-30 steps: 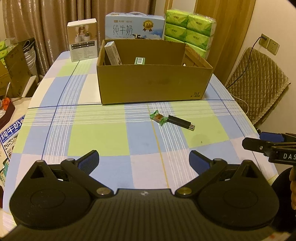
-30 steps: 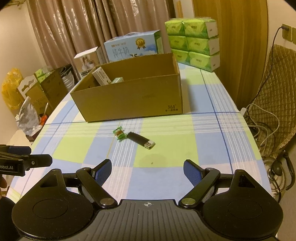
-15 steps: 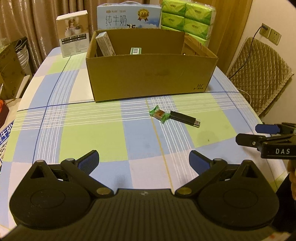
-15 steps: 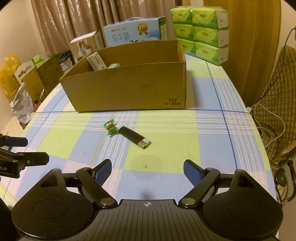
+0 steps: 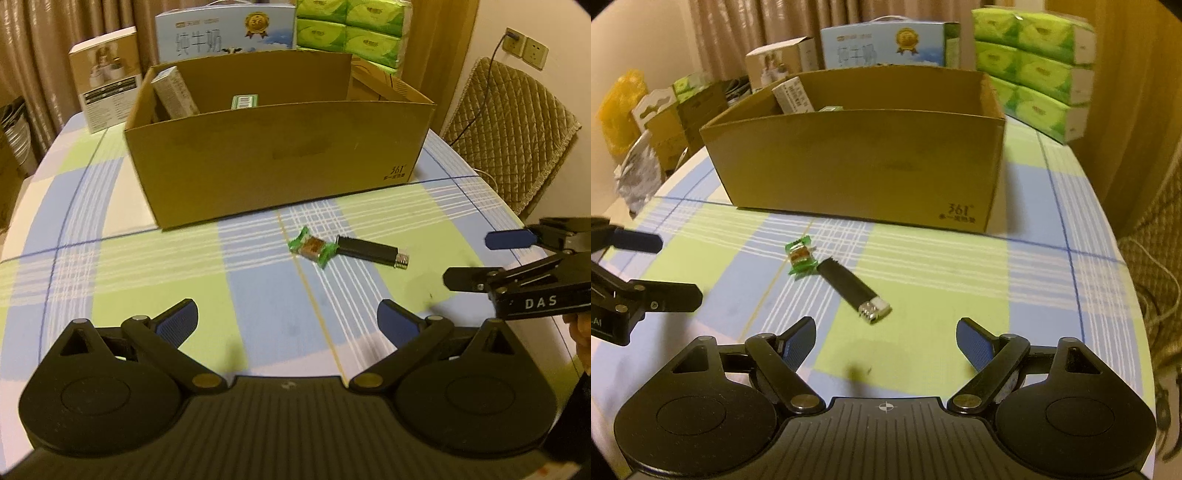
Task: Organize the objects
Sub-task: 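Grasp the green-wrapped candy with the left gripper while the right gripper grasps the black USB stick, then lift the candy and USB stick and carry them over the cardboard box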
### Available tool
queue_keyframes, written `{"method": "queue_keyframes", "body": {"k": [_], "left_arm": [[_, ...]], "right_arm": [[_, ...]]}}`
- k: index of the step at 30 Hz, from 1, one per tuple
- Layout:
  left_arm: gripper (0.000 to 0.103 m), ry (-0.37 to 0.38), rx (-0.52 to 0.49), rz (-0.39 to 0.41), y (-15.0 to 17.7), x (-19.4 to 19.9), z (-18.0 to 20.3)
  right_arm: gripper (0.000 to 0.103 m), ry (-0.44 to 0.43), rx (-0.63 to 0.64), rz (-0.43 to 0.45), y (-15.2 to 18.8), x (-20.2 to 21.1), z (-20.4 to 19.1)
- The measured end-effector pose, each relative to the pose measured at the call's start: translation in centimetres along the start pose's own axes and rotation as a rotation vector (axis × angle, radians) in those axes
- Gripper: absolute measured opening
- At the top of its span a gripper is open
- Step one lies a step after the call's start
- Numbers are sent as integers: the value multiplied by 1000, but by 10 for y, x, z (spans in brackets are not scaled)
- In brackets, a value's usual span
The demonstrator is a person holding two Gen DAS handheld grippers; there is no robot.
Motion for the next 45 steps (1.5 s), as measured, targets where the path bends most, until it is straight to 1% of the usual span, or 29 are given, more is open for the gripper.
{"method": "queue_keyframes", "body": {"k": [1,2,3,8,10,12,14,16,17,18,21,25,29,31,32,38,40,41,43,45], "left_arm": [[101,0,-9,1,-2,-5,-1],[101,-1,-20,2,-4,-9,-1],[101,0,-31,6,-5,-13,-1],[100,11,-62,25,-13,-36,-7],[98,22,-79,27,-16,-43,-9],[92,42,-97,27,-17,-50,-11],[91,53,-113,30,-18,-56,-13],[91,63,-127,28,-18,-61,-13],[91,69,-135,29,-17,-64,-12],[91,73,-144,30,-17,-66,-11],[91,84,-172,32,-17,-73,-8],[90,93,-206,25,-22,-85,-2],[81,89,-248,13,-31,-97,3],[79,102,-261,13,-36,-102,6],[79,106,-269,13,-38,-104,7],[66,107,-300,-3,-47,-113,13],[64,106,-309,-7,-47,-115,15],[60,105,-316,-11,-47,-115,16],[59,107,-319,-12,-47,-116,17],[54,113,-314,-14,-47,-117,18]], "right_arm": [[74,-2,19,-2,-2,-6,-1],[66,-6,42,-7,-5,-12,-2],[60,-12,73,-12,-7,-19,-3],[55,-29,198,-9,-16,-45,-13],[51,-32,230,-15,-18,-55,-15],[45,-36,250,-26,-19,-63,-17],[42,-41,273,-35,-19,-71,-19],[41,-48,279,-22,-19,-73,-20],[39,-51,275,-21,-20,-74,-20],[33,-54,267,-20,-20,-75,-19],[22,-64,236,-31,-20,-75,-20],[20,-28,171,-49,-21,-72,-14],[20,-1,115,-58,-18,-68,-4],[20,-2,96,-56,-19,-66,-2],[20,-4,91,-54,-19,-66,-2],[20,-8,86,-50,-20,-68,-2],[20,-11,80,-49,-19,-67,-2],[20,-11,79,-48,-19,-67,-2],[20,-11,83,-47,-18,-66,-3],[20,-12,84,-45,-17,-66,-3]]}}
Point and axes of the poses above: each gripper's, at about its wrist camera, not at the fingertips, and x roughly against the way its jaws point, z to its right, y to its underside, the point moved 2 cm from there along -x, roughly the way its jaws point, and after that the axes turned 6 degrees about -z, right-handed, at the moved point
